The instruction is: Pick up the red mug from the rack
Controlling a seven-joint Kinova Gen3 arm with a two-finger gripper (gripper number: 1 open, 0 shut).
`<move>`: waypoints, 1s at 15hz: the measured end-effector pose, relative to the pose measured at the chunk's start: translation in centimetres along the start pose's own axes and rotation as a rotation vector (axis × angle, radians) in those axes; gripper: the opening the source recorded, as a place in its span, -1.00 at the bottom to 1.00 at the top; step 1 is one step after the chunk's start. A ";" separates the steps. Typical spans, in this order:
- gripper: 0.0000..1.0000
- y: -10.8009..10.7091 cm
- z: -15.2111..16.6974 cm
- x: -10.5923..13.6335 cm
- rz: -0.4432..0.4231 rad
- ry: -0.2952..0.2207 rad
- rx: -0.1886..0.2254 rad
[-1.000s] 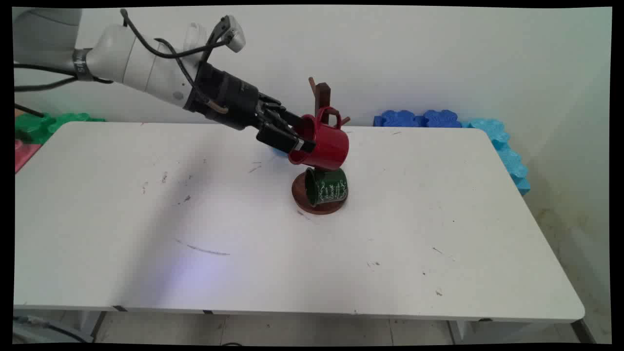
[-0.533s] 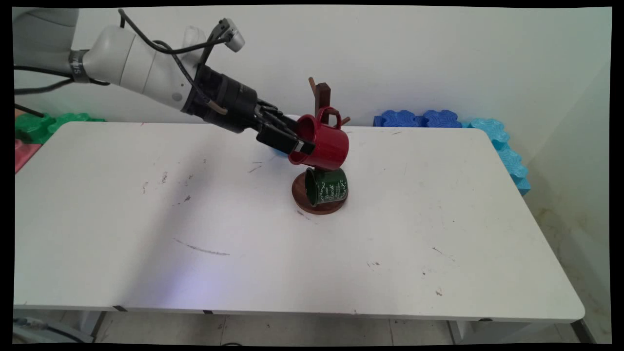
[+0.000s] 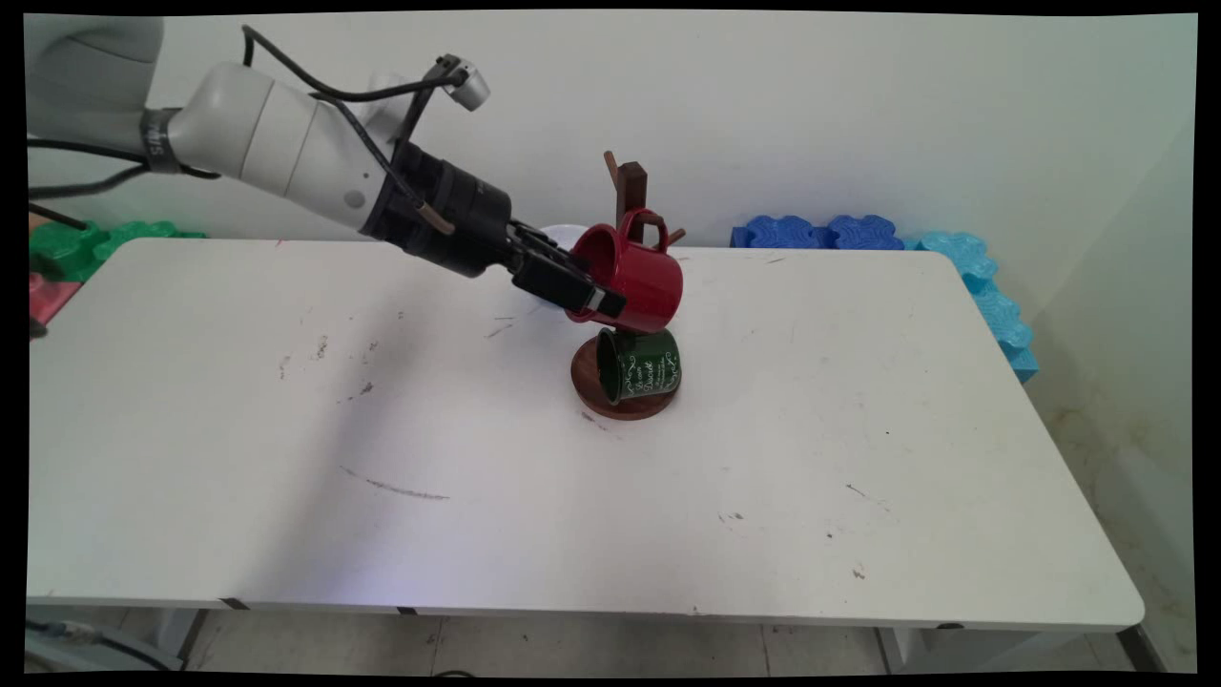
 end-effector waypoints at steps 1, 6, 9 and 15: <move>1.00 0.1 0.2 0.0 -0.010 -0.001 -0.003; 1.00 0.4 1.3 0.1 -0.053 0.001 -0.015; 1.00 0.4 1.9 0.2 -0.067 0.003 -0.018; -1.00 0.2 3.0 0.6 -0.086 0.014 -0.016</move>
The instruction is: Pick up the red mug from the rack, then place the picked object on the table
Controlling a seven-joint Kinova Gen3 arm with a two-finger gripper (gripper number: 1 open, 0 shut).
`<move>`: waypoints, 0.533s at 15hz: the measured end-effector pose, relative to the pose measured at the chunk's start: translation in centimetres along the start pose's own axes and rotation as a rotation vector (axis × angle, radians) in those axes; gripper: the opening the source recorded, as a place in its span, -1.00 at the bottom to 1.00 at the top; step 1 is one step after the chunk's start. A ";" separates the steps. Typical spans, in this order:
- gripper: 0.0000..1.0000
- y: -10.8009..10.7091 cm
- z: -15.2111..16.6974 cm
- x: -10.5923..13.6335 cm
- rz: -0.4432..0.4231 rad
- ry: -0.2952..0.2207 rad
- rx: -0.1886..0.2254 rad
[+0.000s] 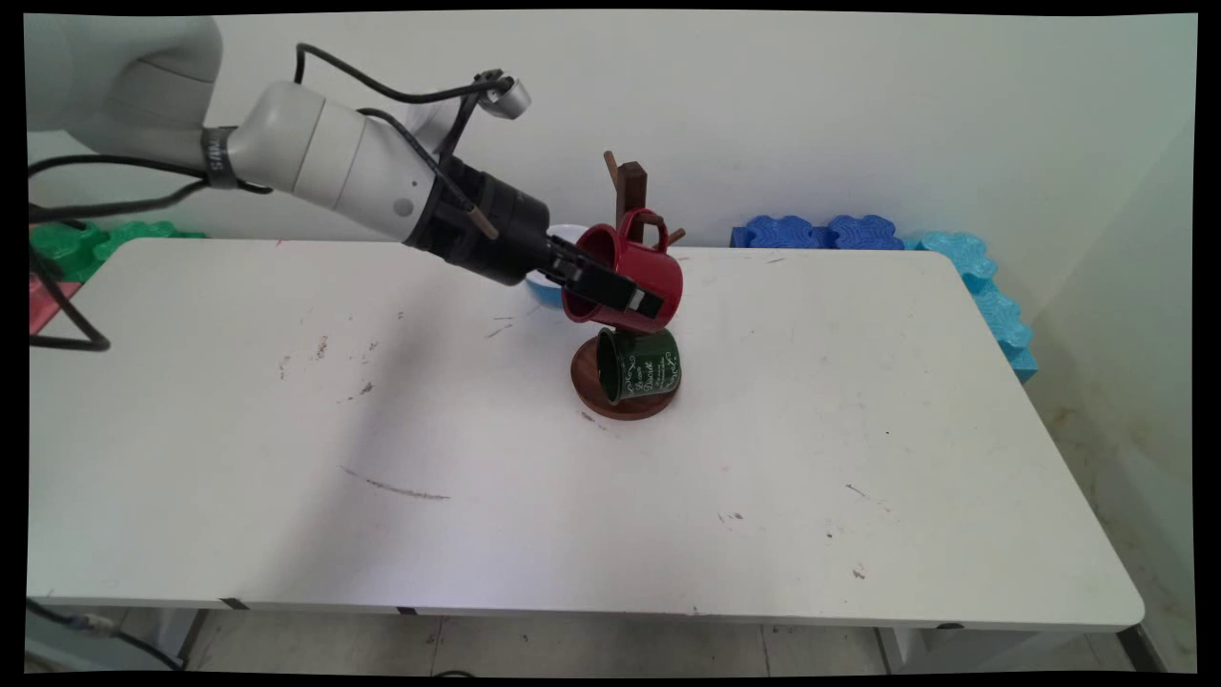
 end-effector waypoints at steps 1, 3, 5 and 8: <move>-1.00 0.0 0.2 0.1 -0.002 0.002 0.000; -1.00 -0.1 0.4 0.1 -0.004 0.005 0.001; -1.00 0.0 0.6 0.1 -0.005 0.007 0.002; -1.00 0.0 0.9 0.2 -0.005 0.009 0.000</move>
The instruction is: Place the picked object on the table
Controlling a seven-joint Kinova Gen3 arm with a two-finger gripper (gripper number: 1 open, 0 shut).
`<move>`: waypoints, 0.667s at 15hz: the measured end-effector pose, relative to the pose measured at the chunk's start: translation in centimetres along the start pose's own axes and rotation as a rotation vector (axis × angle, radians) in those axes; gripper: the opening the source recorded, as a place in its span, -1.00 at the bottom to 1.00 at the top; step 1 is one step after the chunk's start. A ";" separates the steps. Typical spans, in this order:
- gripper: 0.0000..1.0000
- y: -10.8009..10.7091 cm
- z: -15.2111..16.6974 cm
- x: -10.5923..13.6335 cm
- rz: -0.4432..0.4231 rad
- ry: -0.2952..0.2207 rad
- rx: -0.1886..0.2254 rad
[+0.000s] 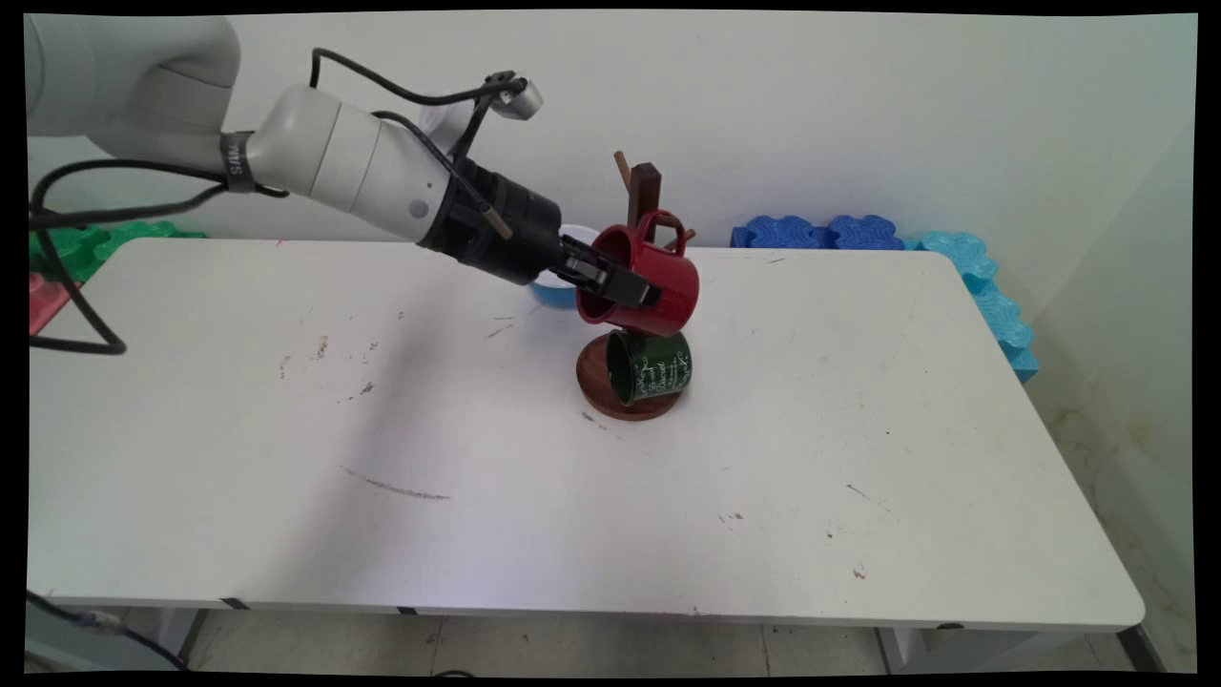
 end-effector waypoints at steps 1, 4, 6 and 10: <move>-1.00 0.0 0.1 0.0 0.000 0.001 -0.001; -1.00 0.1 0.2 0.0 0.003 0.002 -0.002; -1.00 0.1 0.3 0.0 0.009 0.001 -0.003; -1.00 0.3 0.2 0.2 0.034 0.001 -0.008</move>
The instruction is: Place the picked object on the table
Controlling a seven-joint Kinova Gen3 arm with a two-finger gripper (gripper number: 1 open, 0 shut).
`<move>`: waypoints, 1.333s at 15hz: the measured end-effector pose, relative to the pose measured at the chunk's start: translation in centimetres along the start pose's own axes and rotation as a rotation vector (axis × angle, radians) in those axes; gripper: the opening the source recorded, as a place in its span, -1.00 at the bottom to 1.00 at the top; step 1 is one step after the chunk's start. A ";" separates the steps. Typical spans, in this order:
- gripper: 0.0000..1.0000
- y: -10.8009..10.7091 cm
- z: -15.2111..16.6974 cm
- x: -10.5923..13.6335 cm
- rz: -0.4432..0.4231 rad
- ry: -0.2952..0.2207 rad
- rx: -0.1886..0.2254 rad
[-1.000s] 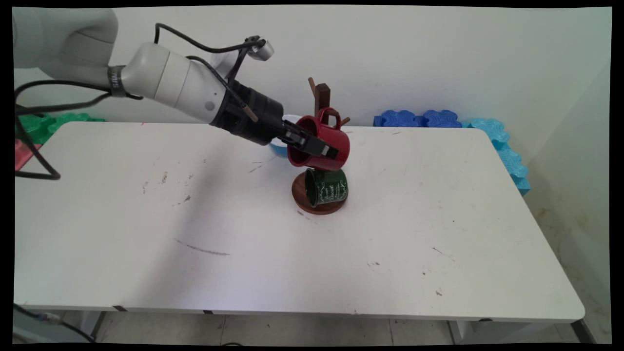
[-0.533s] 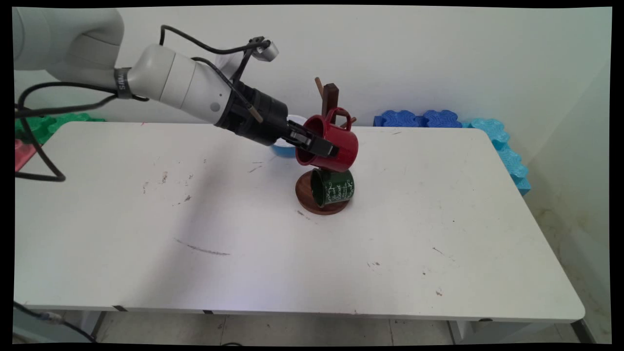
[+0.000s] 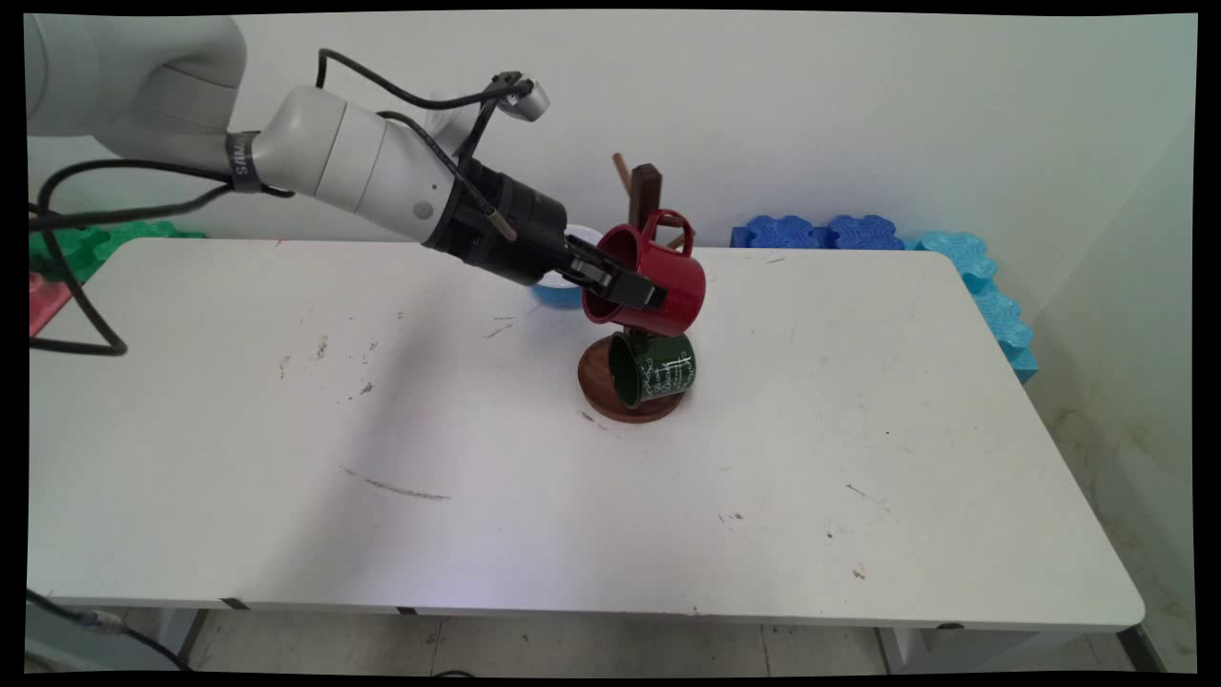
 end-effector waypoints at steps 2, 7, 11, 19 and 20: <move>-1.00 0.1 -0.1 0.2 0.016 0.001 -0.001; -1.00 0.1 -0.5 0.6 0.047 0.003 0.000; -1.00 0.3 -0.9 0.7 0.069 -0.001 -0.002; -1.00 1.8 -1.7 0.5 0.101 -0.012 -0.028; -1.00 2.1 -1.9 0.5 0.108 -0.013 -0.034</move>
